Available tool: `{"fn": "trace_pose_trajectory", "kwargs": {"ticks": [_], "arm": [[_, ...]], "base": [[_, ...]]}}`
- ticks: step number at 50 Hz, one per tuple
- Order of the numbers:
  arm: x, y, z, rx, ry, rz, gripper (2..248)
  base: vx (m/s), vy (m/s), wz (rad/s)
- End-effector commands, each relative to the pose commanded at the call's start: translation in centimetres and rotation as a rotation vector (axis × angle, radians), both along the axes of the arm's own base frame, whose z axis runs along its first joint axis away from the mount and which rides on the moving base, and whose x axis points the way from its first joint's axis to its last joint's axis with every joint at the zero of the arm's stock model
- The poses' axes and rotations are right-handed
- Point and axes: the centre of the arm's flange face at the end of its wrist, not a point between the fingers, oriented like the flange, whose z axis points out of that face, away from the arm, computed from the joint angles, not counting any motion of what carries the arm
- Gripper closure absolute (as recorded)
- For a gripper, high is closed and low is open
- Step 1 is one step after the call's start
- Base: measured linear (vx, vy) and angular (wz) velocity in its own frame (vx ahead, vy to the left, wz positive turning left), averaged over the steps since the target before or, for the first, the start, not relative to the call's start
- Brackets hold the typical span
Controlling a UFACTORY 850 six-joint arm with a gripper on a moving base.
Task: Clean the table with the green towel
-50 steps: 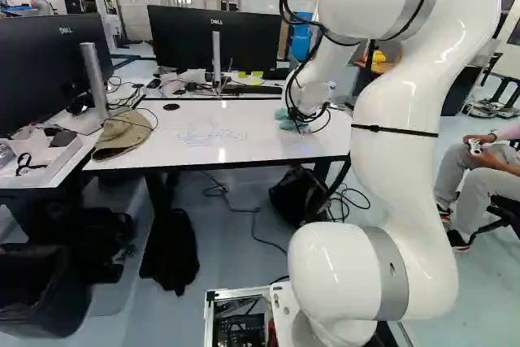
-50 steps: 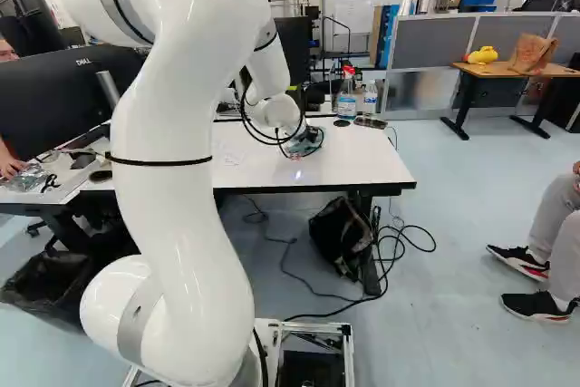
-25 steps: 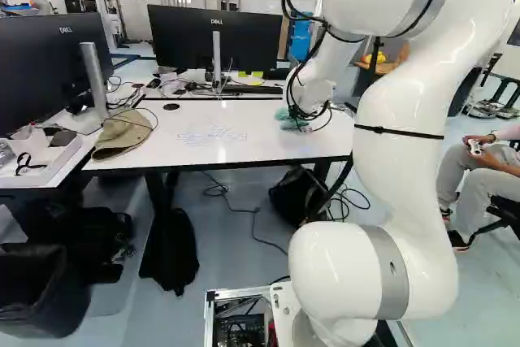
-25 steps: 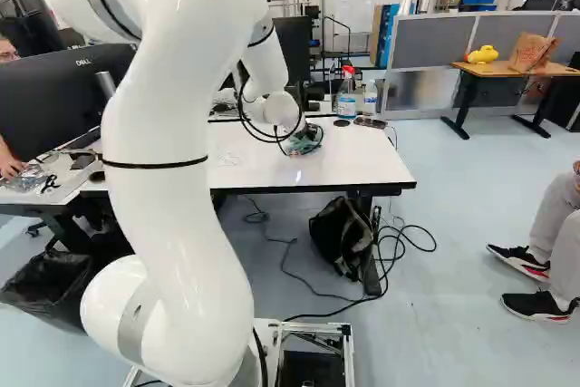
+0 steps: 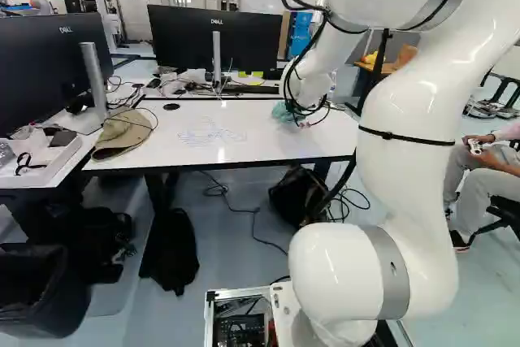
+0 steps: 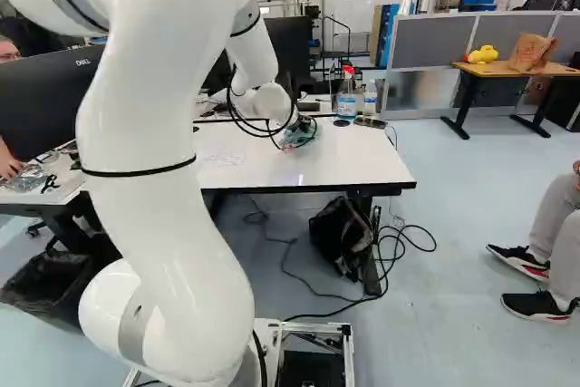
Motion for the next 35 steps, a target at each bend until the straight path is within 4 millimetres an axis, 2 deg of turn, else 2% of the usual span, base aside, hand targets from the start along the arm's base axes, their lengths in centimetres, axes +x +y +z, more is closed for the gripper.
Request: {"fn": "trace_pose_trajectory", "kwargs": {"ticks": [21,35], "arm": [[-1.9,3.5,2.6,-0.004,-0.037,0.059,199],[-3.3,5.7,2.6,-0.003,-0.033,0.099,199]], "base": [[0.000,0.000,0.000],[0.000,0.000,0.000]]}}
